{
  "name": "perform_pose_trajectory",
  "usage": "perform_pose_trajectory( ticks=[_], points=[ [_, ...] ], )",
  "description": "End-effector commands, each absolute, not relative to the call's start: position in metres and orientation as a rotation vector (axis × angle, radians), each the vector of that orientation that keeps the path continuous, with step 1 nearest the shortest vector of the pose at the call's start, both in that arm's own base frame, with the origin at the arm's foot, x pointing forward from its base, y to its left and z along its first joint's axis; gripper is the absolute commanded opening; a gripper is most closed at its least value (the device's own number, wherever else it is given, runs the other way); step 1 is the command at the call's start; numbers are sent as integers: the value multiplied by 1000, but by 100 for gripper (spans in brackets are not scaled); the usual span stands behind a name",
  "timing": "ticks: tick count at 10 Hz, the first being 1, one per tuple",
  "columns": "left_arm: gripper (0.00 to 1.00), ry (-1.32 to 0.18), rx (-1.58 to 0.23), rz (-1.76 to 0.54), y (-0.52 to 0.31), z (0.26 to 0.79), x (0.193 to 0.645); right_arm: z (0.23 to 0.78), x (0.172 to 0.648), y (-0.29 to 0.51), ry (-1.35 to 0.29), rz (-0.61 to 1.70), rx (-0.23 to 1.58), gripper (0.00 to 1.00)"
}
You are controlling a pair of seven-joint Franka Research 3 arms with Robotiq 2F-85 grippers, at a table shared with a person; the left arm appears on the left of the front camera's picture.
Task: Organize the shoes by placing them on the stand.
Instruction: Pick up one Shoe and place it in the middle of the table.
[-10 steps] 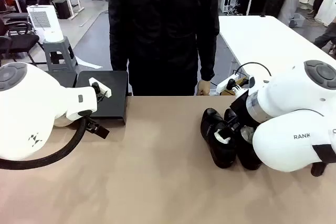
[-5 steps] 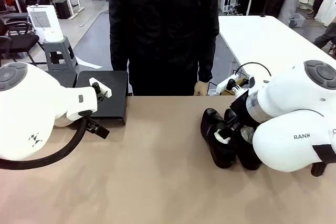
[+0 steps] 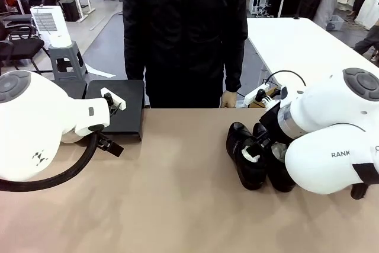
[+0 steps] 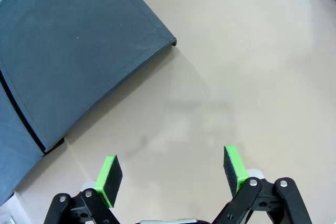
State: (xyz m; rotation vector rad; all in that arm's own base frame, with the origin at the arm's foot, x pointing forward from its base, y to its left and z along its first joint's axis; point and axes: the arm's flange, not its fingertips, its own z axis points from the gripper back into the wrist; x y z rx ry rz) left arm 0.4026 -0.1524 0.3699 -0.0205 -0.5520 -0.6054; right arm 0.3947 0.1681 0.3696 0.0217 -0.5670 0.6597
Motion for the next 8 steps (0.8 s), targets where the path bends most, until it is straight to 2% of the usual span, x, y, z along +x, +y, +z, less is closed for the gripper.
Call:
perform_pose_trajectory(
  ticks=[1, 4, 6, 8],
  points=[
    [100, -552, -21, -604, -152, 370, 403, 370, 395, 168, -567, 659, 22, 100],
    [100, -552, -20, -605, -152, 370, 403, 384, 387, 160, -559, 636, 47, 100],
    [100, -566, -25, -598, -119, 413, 394, 435, 381, 110, -574, 594, 164, 100],
    [100, -527, -117, -591, -90, 447, 396, 466, 380, 68, -583, 526, 212, 100]
  ],
)
